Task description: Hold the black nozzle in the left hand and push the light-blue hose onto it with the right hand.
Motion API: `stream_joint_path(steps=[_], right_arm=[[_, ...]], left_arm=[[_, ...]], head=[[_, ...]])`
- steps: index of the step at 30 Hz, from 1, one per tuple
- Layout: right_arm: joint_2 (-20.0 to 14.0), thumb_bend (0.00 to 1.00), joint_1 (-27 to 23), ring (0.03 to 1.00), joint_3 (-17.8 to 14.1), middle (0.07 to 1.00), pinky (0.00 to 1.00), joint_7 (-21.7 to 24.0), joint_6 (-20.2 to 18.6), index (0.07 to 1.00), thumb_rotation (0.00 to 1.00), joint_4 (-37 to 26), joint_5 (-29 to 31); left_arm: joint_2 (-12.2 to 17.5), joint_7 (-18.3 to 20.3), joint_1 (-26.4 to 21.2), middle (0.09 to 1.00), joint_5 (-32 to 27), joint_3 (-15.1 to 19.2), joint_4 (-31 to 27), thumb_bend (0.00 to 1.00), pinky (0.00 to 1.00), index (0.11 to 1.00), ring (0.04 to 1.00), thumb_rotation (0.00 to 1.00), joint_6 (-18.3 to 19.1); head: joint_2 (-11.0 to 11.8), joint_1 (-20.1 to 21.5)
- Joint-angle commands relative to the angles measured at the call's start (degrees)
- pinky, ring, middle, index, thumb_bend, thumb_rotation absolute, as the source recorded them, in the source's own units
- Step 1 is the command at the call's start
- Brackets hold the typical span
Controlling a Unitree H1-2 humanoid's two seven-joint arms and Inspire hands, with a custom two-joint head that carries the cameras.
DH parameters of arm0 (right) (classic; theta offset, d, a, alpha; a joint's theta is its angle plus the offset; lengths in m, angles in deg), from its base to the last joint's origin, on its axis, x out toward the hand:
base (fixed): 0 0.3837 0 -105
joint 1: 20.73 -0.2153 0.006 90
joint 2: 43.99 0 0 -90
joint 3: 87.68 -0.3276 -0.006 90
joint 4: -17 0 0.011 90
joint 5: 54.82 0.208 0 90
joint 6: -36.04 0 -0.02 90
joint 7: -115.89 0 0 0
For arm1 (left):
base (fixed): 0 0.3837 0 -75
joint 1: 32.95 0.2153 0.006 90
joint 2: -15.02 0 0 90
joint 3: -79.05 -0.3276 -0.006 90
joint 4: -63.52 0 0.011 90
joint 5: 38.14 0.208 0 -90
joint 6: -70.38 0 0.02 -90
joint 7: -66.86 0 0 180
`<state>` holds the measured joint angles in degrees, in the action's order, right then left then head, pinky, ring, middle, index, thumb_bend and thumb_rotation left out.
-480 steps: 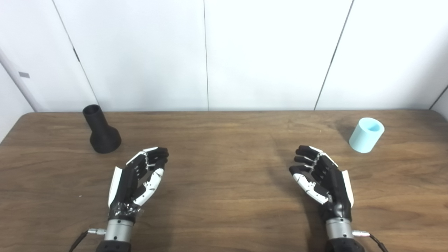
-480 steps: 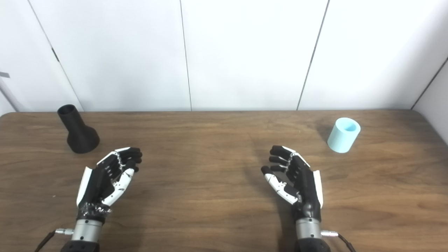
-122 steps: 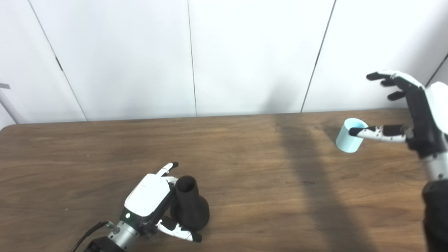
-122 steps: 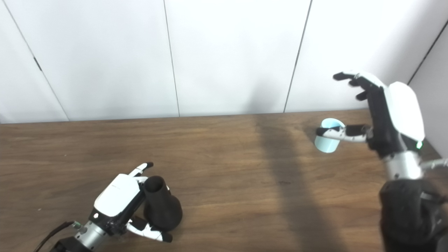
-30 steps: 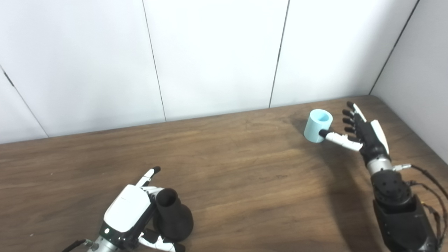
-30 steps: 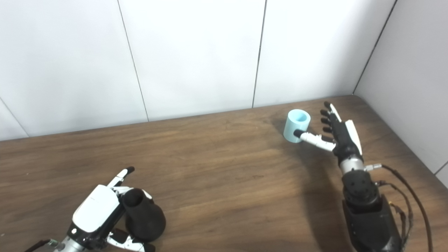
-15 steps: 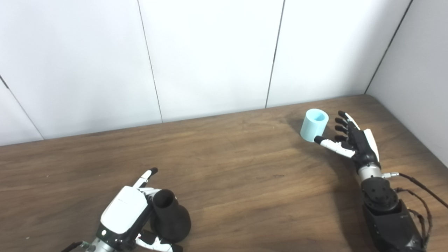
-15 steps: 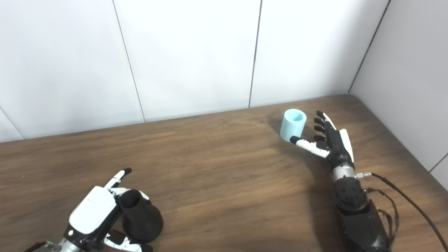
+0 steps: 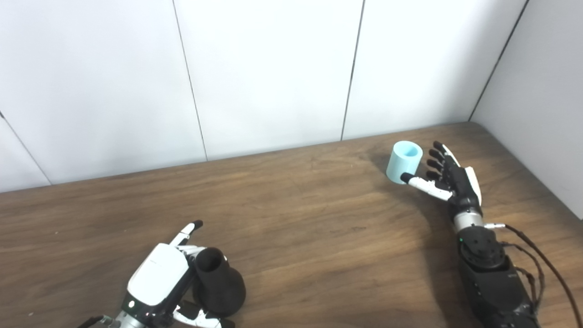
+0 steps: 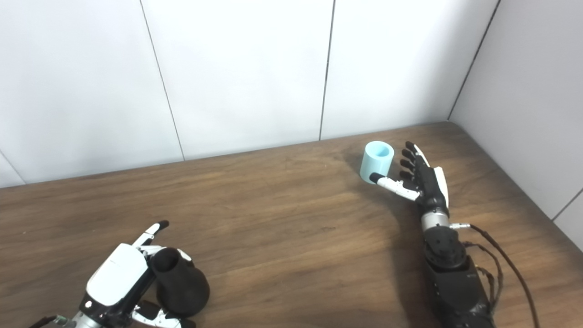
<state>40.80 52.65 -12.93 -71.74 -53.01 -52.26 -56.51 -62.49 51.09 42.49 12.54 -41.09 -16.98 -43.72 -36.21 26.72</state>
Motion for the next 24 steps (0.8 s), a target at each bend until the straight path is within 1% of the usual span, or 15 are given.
stream_joint_path(steps=[1,4,9,13,16,18,20,22,24], right_arm=[[-0.4,1.0,-2.0,0.849,1.0,0.883,0.79,0.4,0.4,0.913,0.34,0.3,-0.4],[-0.3,1.0,-2.2,0.845,1.6,0.873,0.78,0.3,0.0,0.906,0.35,0.3,-0.6],[-0.3,1.0,-2.9,0.844,2.4,0.864,0.78,-0.5,1.1,0.905,0.33,1.7,-1.3],[-0.1,1.0,-3.4,0.842,2.5,0.866,0.78,-0.7,1.3,0.903,0.33,2.5,-1.0],[-0.3,1.0,-4.0,0.828,2.7,0.861,0.76,-1.3,1.3,0.898,0.35,3.5,-1.4],[-0.3,0.99,-4.4,0.834,2.4,0.866,0.77,-1.3,2.4,0.895,0.32,4.6,-0.8],[-0.4,0.99,-4.7,0.833,2.4,0.865,0.77,-1.6,2.9,0.888,0.32,5.4,-0.9],[-0.5,1.0,-4.7,0.831,2.5,0.859,0.77,-1.9,2.7,0.88,0.34,5.7,-1.4],[-0.5,1.0,-4.7,0.828,2.6,0.853,0.77,-2.0,2.5,0.872,0.34,5.5,-1.4]], left_arm=[[1.3,5.4,3.7,0.477,1.9,-2.4,1.9,0.52,0.93,0.495,0.536,0.0,-0.6],[1.5,5.9,3.7,0.477,2.2,-2.6,1.5,0.52,0.93,0.496,0.538,0.0,-0.3],[1.5,6.5,4.0,0.479,1.9,-2.5,0.7,0.52,0.92,0.493,0.538,0.0,-0.1],[1.6,6.8,4.1,0.479,2.1,-2.5,0.0,0.52,0.92,0.493,0.535,0.0,0.3],[1.6,7.0,4.2,0.478,2.0,-2.6,-0.3,0.52,0.92,0.494,0.534,0.0,0.6],[1.7,7.0,4.3,0.476,2.1,-2.6,-0.5,0.52,0.92,0.497,0.533,0.0,0.6],[1.7,7.0,4.3,0.475,2.0,-2.6,-0.6,0.52,0.92,0.497,0.531,0.0,0.6],[1.7,7.2,4.4,0.478,1.8,-2.5,-0.6,0.52,0.93,0.494,0.531,0.0,0.7],[1.7,7.3,4.4,0.477,1.6,-2.5,-0.6,0.52,0.93,0.495,0.532,0.0,0.6]], head=[[-0.1,0.0],[-0.2,-0.1],[-0.3,-0.1],[-0.5,-0.2],[-0.5,-0.2],[-0.5,-0.2],[-0.6,-0.2],[-0.6,-0.3],[-0.6,-0.3]])
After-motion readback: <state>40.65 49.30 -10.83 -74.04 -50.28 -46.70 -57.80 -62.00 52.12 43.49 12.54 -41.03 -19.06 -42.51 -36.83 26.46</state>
